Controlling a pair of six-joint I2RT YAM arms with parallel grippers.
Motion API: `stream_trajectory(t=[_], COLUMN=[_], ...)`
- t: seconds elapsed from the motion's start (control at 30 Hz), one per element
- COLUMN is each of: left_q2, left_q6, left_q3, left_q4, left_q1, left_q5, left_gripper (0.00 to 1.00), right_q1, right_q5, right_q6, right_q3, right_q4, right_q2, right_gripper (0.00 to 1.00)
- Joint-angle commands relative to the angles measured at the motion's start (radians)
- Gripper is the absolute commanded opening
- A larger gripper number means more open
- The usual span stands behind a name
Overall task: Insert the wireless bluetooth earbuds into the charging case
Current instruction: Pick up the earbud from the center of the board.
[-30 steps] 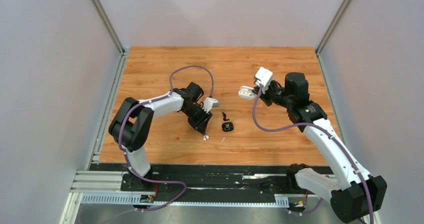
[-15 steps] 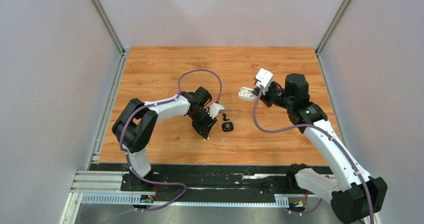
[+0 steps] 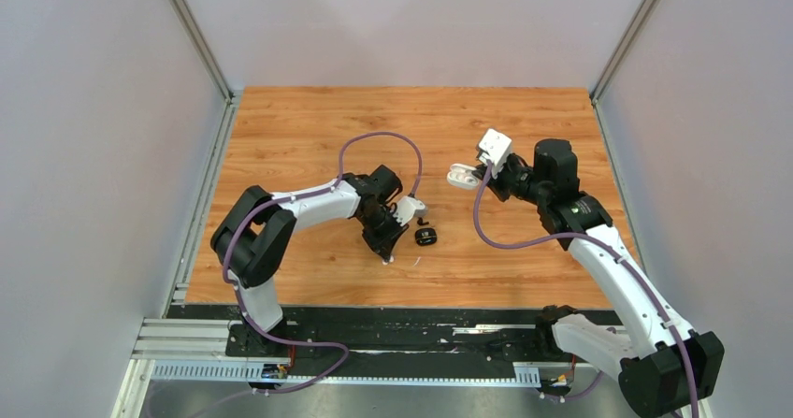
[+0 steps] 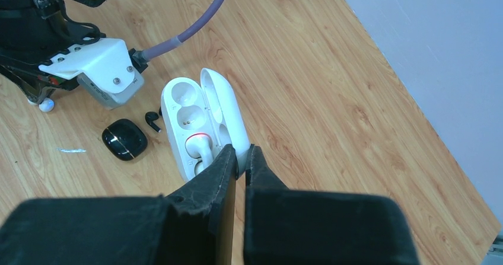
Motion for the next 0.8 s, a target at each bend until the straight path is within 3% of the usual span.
stream_trajectory(t=[0.0, 0.2, 0.4, 0.53, 0.77], left_q2=[-0.044, -0.253, -0.476, -0.527, -0.487], left_q6=[0.052, 0.146, 0.384, 0.577, 0.659], left_q3=[0.013, -0.026, -0.073, -0.021, 0.127], left_q4=[0.000, 0.064, 0.127, 0.108, 0.079], left_q1=[-0.006, 0.030, 0.031, 0.031, 0.019], left_q5=[-0.064, 0.062, 0.167, 0.186, 0.218], left_gripper=[0.01, 0.00, 0.00, 0.00, 0.00], right_q1=[-0.005, 0.002, 0.099, 0.172, 0.260], right_q5=[-0.009, -0.079, -0.065, -0.014, 0.054], right_q6=[0.016, -0.052, -0.177, -0.211, -0.260], right_q3=[0.004, -0.010, -0.068, -0.099, -0.127], right_q4=[0.037, -0.037, -0.059, -0.009, 0.153], right_q2=[-0.026, -0.037, -0.039, -0.022, 0.037], right_gripper=[0.00, 0.00, 0.00, 0.00, 0.00])
